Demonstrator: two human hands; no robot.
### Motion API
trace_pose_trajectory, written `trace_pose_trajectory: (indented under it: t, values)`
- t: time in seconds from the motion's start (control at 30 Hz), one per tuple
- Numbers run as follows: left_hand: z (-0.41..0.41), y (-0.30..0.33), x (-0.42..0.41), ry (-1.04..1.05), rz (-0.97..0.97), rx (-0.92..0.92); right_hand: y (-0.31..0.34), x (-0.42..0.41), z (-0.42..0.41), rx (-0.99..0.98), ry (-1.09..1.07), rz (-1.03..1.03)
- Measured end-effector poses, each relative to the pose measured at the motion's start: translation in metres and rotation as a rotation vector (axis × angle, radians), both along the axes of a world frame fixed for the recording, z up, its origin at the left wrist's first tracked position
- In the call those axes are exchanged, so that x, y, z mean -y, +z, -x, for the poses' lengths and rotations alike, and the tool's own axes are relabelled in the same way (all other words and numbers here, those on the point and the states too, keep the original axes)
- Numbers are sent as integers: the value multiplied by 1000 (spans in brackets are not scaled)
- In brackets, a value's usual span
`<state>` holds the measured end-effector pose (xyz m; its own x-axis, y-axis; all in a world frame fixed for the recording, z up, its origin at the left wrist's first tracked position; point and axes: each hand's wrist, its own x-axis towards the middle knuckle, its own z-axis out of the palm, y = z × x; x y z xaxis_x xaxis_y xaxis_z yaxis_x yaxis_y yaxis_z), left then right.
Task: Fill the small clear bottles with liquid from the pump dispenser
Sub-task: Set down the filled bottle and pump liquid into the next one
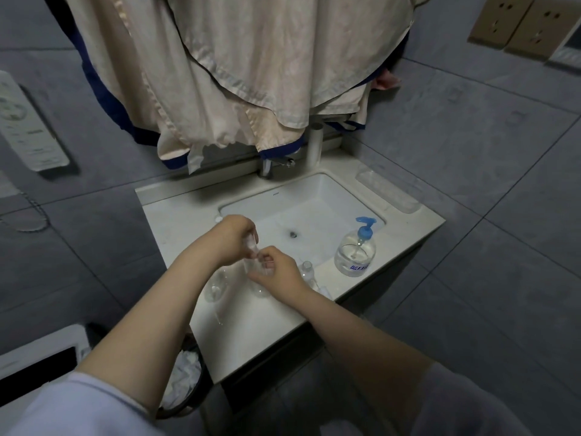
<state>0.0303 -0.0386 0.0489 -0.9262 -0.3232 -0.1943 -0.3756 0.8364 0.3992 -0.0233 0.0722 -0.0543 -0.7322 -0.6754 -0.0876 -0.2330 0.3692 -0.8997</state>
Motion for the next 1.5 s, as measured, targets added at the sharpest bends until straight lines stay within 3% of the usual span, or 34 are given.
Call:
trace_pose_trajectory:
  t: [0.37,0.6,0.73,0.9,1.03,1.2,1.33,1.43,1.5]
  values:
    - [26,27,14,36,-85,-327,39,1,20,-86,-195,165]
    - [36,36,2,-66,-712,-406,58,-11,36,-85,-280,254]
    - [47,32,-17,10,-562,-597,59,-18,39,-93,-313,271]
    - [53,23,-21,-67,-801,-496,59,-27,42,-52,-381,275]
    - [61,20,-27,-65,-696,-670,60,-35,46,-84,-402,248]
    - [67,16,-27,-162,-797,-545,61,-40,48,-84,-428,252]
    - [71,14,-30,-145,-666,-617,60,-42,47,-91,-440,233]
    - [74,13,-29,-237,-819,-473,61,-45,48,-90,-456,219]
    - [76,11,-31,-274,-864,-481,62,-47,49,-83,-467,226]
